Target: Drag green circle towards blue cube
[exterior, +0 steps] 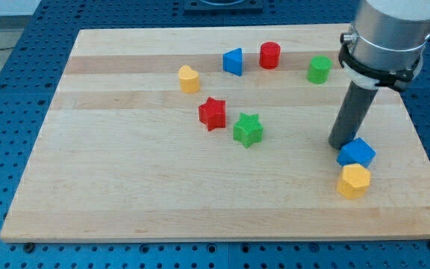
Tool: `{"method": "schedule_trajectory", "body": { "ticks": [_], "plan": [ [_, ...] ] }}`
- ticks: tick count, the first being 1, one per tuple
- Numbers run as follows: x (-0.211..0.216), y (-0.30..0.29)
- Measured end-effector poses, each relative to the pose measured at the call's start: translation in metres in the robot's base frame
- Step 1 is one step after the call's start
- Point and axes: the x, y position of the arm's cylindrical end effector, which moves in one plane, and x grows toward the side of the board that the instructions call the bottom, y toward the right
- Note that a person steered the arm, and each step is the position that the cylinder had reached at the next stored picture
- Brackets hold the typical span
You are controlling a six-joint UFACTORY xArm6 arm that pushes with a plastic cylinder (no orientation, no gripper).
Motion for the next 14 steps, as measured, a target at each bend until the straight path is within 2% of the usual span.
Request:
{"method": "schedule_trajectory", "body": {
  "ticks": [1,2,3,5,6,7,10,12,14],
  "plan": [
    [0.005,0.0],
    [-0.023,0.021],
    [-0.081,0.059],
    [-0.21,0.049],
    [-0.212,0.002],
    [-0.185,-0.009],
    [-0.097,0.003],
    [-0.089,0.024],
    [-0.063,0.035]
  ]
}}
